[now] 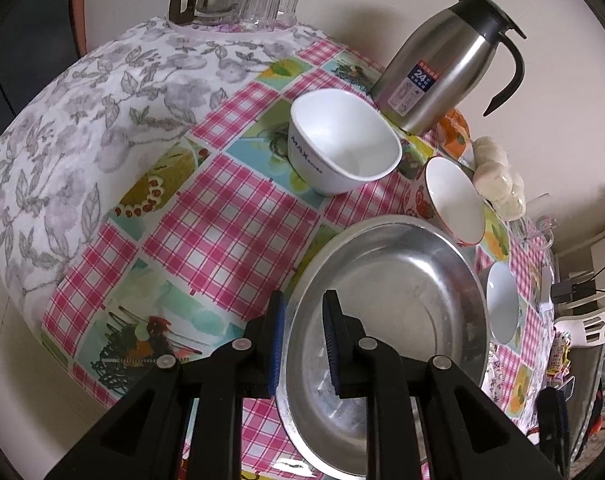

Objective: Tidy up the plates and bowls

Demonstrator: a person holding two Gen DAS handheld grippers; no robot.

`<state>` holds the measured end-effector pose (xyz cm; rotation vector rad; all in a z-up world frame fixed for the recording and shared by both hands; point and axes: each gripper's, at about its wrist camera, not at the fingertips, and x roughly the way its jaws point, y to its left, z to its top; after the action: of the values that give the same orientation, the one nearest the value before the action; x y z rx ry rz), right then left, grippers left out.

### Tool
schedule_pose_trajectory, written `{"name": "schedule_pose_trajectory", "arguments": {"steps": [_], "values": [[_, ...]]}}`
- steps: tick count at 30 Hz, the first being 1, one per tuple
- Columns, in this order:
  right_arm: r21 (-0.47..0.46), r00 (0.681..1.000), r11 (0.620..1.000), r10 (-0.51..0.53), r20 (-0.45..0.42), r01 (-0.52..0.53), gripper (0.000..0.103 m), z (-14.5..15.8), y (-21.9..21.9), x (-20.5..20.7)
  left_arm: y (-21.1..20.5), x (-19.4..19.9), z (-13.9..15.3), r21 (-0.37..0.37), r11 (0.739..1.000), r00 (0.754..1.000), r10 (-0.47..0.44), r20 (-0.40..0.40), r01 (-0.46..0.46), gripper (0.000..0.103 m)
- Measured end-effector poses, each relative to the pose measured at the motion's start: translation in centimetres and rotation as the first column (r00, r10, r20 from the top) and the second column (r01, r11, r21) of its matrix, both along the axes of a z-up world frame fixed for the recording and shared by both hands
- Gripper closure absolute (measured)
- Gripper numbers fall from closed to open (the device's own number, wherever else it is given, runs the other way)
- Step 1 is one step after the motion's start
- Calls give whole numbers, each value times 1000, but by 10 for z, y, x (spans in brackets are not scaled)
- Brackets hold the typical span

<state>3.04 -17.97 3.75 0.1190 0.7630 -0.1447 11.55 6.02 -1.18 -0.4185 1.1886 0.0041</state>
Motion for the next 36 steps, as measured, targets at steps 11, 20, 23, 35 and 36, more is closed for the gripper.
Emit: {"name": "schedule_pose_trajectory", "arguments": {"steps": [11,20,23,35,36], "values": [[-12,979,1000,-19,204,22,1,35,0,-26,-4,-5,19,21,1000,997,-11,75,10,84],[-39,964,995,-84,251,97,1,47,-18,-38,-42,-15,53,79,990,962,-136,235,121,52],[-16,954,993,-107,280,116,1,52,-29,-45,-57,-18,60,93,982,948,-182,263,163,41],[65,927,972,-233,294,224,0,55,-86,-65,-118,-38,74,176,943,862,-331,384,284,3],[61,923,970,-242,299,234,0,56,-89,-67,-125,-41,76,189,937,846,-346,406,293,3]]}}
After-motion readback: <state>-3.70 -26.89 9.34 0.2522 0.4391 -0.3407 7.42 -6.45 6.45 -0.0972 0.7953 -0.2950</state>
